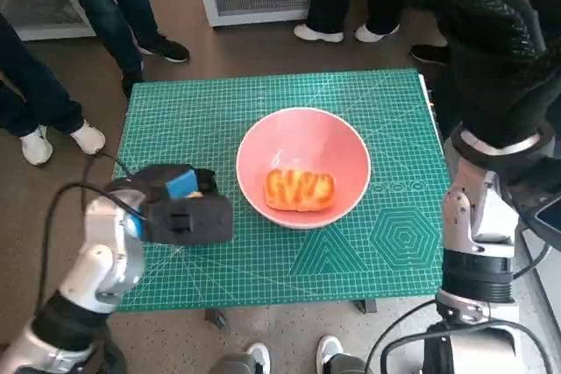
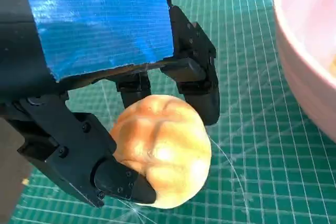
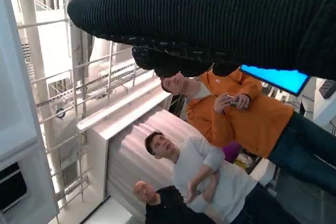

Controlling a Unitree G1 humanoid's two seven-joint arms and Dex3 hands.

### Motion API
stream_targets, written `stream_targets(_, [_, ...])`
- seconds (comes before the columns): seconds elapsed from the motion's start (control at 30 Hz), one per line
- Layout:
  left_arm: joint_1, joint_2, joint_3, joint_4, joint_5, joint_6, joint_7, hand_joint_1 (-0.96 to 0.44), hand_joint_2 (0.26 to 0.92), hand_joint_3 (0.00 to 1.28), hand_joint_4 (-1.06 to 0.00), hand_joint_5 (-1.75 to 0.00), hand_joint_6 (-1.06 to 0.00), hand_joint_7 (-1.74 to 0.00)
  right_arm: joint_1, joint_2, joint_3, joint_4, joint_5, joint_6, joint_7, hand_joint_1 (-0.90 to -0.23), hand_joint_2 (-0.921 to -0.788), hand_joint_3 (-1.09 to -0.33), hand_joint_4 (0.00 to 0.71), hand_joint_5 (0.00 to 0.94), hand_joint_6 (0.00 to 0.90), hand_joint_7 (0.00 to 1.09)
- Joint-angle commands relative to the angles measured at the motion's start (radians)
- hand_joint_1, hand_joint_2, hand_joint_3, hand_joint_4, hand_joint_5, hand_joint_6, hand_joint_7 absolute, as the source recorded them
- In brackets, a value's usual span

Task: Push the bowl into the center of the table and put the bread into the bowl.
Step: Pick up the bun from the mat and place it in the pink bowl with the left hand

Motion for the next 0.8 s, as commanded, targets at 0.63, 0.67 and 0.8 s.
stream_targets(0.63, [-0.236, 0.023, 0.156, -0.308, -0.012, 0.047, -0.083, 0.0, 0.769, 0.25, -0.8, -1.12, -0.75, -1.02, 0.001, 0.002, -0.002, 0.02, 0.044, 0.028, 0.049, -0.664, -0.921, -0.725, 0.339, 0.007, 0.26, 0.31])
stream_targets(0.67, [-0.258, 0.015, 0.147, -0.318, -0.009, 0.047, -0.087, 0.0, 0.768, 0.25, -0.8, -1.12, -0.75, -1.01, 0.001, 0.003, -0.001, 0.021, 0.044, 0.026, 0.05, -0.664, -0.921, -0.725, 0.339, 0.007, 0.261, 0.31])
stream_targets(0.8, [-0.333, -0.016, 0.105, -0.327, 0.008, 0.047, -0.107, 0.0, 0.753, 0.27, -0.81, -1.11, -0.75, -1.0, 0.002, 0.006, -0.002, 0.021, 0.042, 0.024, 0.05, -0.666, -0.921, -0.728, 0.34, 0.007, 0.261, 0.31])
